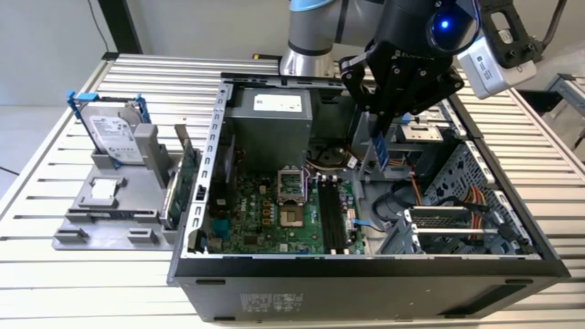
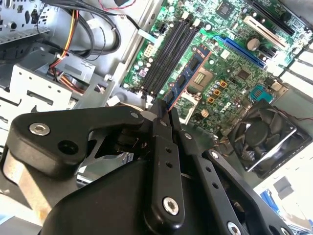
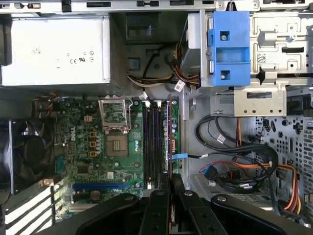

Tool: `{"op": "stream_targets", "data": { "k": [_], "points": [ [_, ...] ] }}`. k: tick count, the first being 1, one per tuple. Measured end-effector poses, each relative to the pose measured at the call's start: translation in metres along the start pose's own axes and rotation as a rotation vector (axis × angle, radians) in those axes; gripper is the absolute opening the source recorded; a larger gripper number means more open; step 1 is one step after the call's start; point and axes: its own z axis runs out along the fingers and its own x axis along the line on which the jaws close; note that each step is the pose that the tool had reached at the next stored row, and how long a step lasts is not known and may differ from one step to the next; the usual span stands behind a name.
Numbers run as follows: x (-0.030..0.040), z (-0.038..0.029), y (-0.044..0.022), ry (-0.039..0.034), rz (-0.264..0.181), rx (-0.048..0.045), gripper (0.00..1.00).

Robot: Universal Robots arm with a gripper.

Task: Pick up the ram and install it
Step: 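Insert the ram into the slot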

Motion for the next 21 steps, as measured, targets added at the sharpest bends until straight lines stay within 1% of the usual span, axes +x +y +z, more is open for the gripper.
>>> {"op": "stream_targets", "data": {
  "k": [4,7,21],
  "points": [
    [0.0,0.0001,0.0,0.0,0.0,-0.0001,0.0],
    [0.0,0.0015,-0.0001,-0.0001,0.0,-0.0003,0.0],
    [-0.0005,0.0137,-0.0005,0.0,0.001,0.0004,0.0]
  ]
}}
